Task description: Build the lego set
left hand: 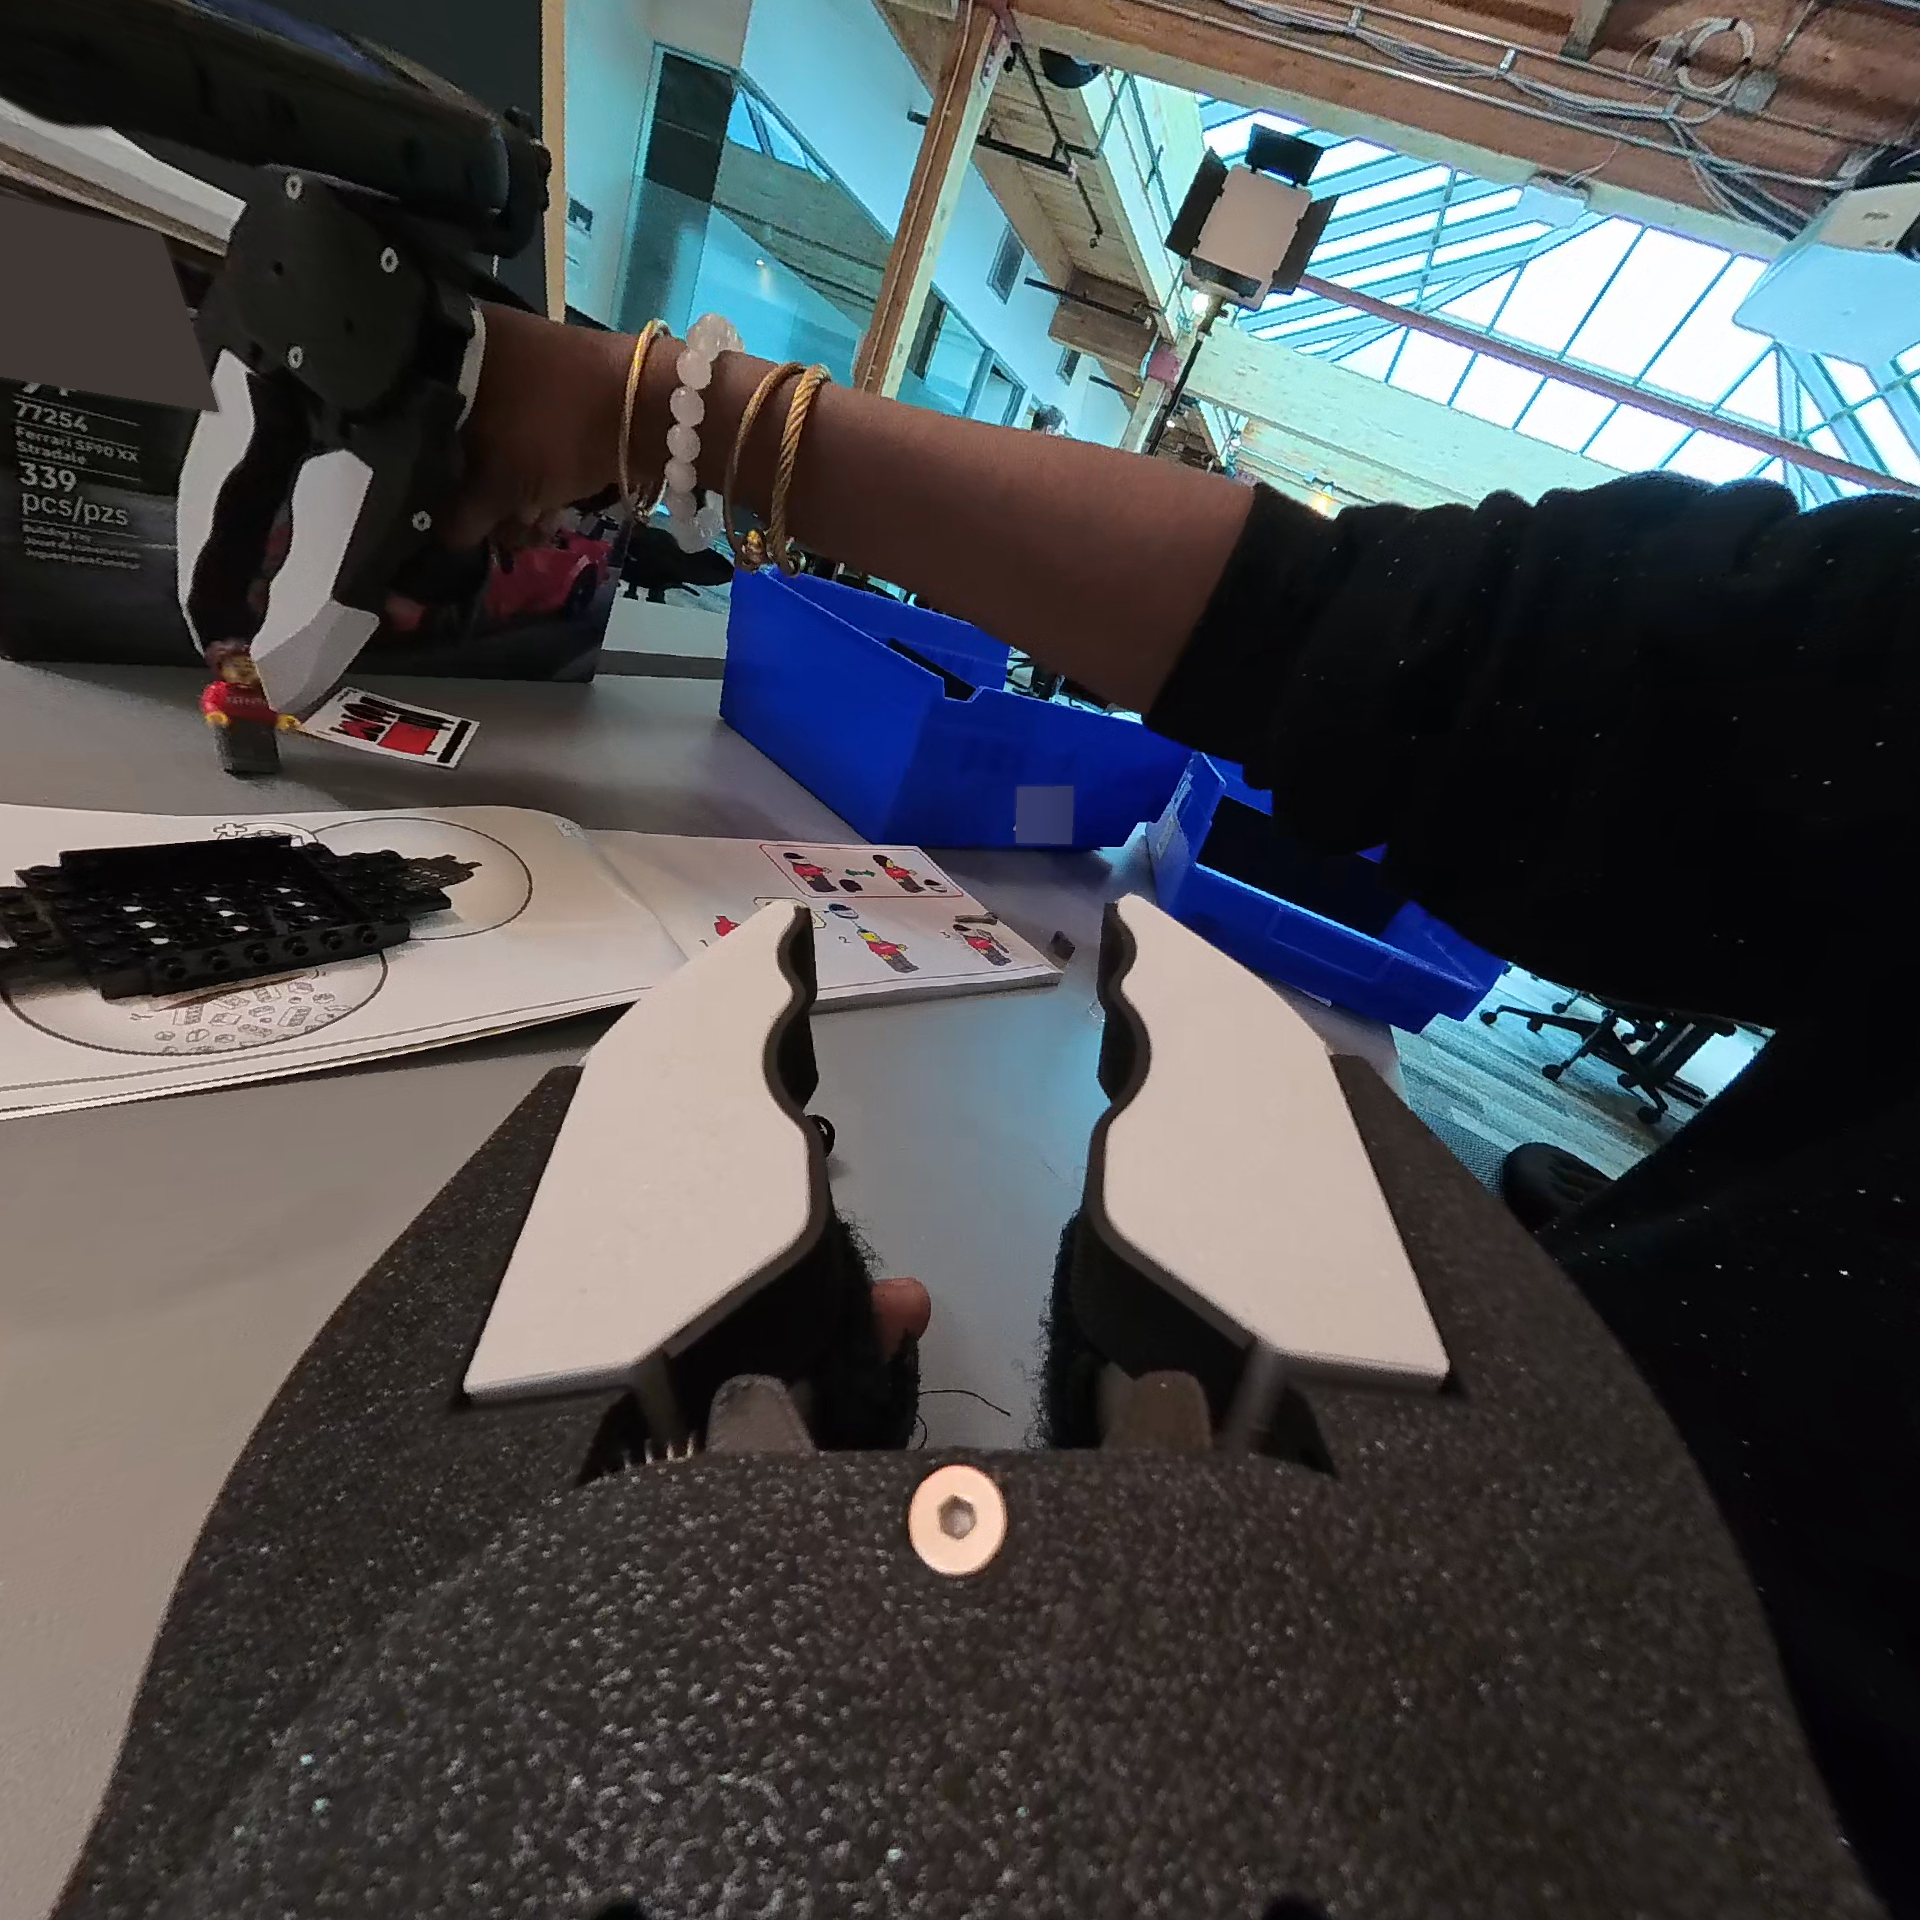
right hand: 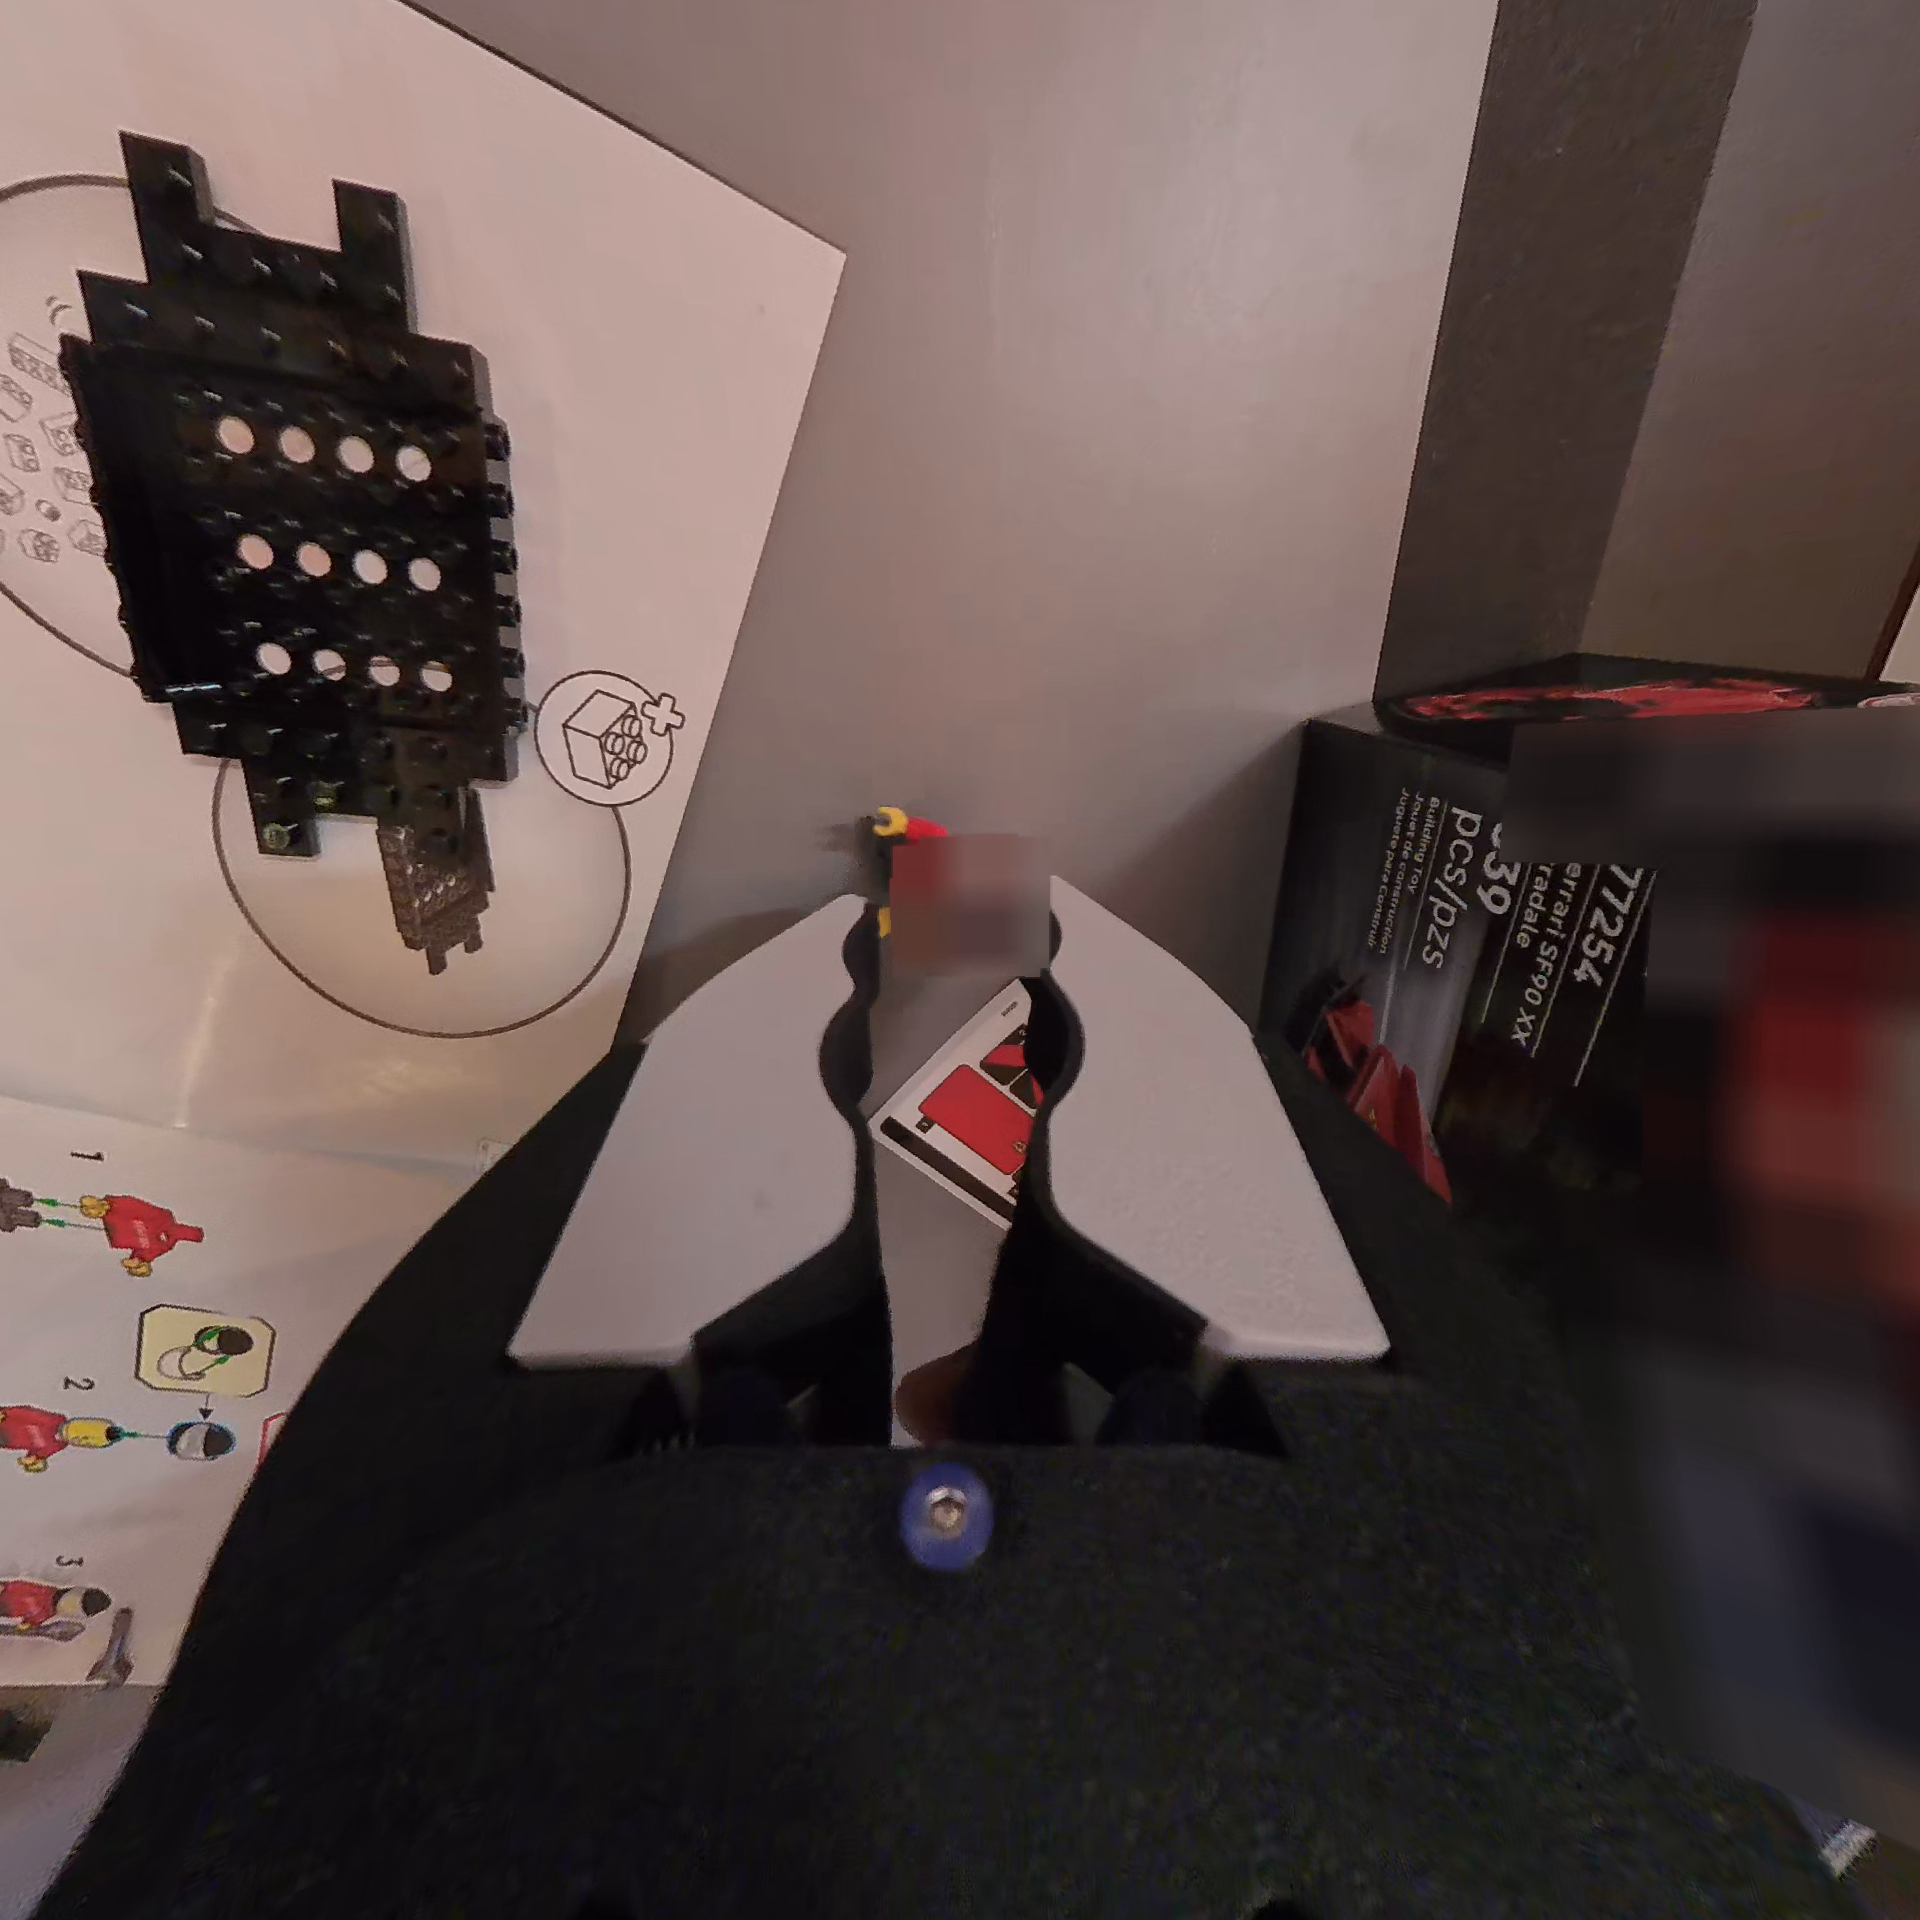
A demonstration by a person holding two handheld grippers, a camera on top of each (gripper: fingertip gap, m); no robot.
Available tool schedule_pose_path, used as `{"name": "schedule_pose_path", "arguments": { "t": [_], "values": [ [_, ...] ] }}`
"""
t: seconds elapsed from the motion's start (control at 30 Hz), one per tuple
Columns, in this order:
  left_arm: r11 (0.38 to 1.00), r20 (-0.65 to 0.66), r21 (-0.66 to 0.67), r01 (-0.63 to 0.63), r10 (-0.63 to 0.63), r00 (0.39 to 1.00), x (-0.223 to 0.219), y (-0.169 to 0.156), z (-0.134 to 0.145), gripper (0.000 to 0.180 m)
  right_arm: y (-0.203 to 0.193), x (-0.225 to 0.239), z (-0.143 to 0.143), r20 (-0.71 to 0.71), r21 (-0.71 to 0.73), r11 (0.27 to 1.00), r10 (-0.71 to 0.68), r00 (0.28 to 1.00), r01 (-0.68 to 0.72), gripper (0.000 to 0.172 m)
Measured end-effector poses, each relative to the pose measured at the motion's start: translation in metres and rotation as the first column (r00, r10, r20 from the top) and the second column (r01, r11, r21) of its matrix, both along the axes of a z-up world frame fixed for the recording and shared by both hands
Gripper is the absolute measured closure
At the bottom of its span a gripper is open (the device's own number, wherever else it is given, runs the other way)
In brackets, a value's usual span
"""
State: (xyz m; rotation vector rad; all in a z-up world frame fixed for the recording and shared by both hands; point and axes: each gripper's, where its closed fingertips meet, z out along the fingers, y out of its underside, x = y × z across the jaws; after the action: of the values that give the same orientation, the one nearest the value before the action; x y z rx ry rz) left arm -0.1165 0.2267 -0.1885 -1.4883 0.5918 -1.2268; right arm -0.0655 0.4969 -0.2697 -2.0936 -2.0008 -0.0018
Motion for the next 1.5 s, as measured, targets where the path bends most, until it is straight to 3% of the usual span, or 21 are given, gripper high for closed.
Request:
{"name": "schedule_pose_path", "arguments": {
  "t": [0.33,1.5],
  "values": [
    [1.0,0.002,-0.002,-0.004,0.004,1.0,-0.0005,0.0009,0.0001,0.13,-0.0017,-0.0035,0.0004,-0.001,0.011,1.0,0.023,1.0,-0.023,0.157],
    [1.0,0.005,-0.012,-0.006,0.006,1.0,-0.0009,0.0015,-0.0005,0.132,-0.0083,0.0018,0.0035,-0.016,-0.012,1.0,0.022,1.0,-0.023,0.143]
  ]
}}
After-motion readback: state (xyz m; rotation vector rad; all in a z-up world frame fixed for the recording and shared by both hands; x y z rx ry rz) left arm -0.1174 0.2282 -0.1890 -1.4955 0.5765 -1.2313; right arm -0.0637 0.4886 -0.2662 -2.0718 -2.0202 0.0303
